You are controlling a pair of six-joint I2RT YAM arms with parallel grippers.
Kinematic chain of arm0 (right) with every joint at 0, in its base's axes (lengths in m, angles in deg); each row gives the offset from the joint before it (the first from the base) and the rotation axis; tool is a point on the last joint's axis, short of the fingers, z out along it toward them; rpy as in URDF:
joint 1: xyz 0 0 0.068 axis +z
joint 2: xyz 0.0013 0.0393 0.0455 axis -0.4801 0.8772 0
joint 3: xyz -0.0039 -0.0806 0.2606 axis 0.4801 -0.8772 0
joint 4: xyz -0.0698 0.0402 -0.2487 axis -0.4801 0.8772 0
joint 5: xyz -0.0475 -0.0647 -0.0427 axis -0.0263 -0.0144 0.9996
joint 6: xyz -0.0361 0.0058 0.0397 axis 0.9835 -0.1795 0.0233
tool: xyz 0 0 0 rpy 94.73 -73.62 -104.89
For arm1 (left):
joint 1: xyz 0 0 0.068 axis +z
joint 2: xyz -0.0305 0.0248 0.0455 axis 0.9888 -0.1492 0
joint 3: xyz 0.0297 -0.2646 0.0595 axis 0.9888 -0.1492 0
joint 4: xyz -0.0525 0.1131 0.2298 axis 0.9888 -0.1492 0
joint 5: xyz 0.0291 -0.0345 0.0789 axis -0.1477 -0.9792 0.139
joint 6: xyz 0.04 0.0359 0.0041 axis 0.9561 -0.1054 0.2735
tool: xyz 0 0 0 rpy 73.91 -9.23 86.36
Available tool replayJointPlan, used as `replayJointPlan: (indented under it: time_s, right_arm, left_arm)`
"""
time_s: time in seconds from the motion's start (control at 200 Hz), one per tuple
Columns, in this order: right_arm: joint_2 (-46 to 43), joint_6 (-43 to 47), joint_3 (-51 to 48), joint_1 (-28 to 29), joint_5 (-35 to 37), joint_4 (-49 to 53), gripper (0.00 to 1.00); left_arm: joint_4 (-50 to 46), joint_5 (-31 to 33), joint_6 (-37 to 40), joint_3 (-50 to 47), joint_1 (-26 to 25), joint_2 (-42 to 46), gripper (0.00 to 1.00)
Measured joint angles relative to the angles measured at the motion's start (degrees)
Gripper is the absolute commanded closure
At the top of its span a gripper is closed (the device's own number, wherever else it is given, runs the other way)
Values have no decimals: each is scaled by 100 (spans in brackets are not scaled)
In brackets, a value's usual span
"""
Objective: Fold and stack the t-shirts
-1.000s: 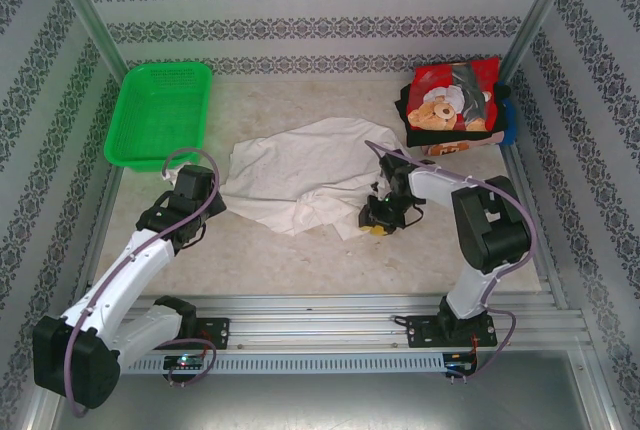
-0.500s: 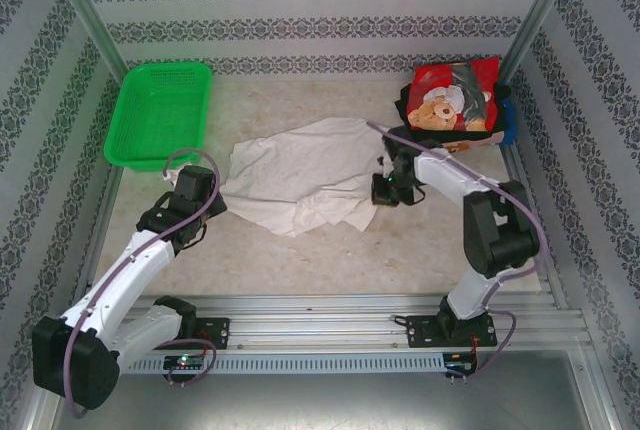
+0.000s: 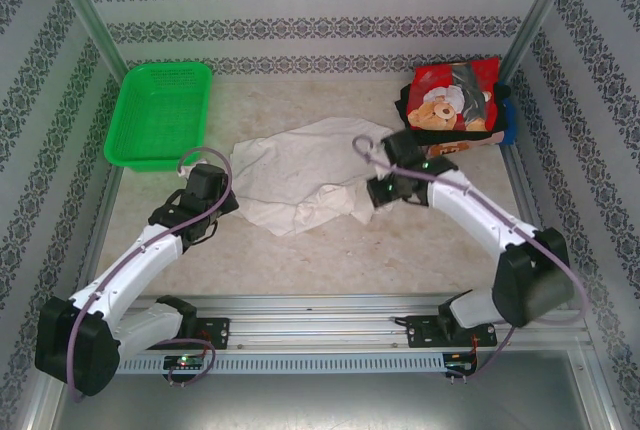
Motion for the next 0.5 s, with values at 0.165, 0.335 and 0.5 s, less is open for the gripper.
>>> replayJointPlan:
  time_s: [0.165,0.335,0.5]
  right_arm:
    - [-439,-33,-1040,1123,-28,35,100]
    - [-197,-70,-1034,1825,-92,-55,98]
    - [243,-181,-953,2124,-374,-221,78]
  left_arm:
    - [37,-2,-13,-192,-2,4,100]
    - [98,-9,-87,-284,-2,-92,100]
    - [262,-52,-214,-450,0,-149,100]
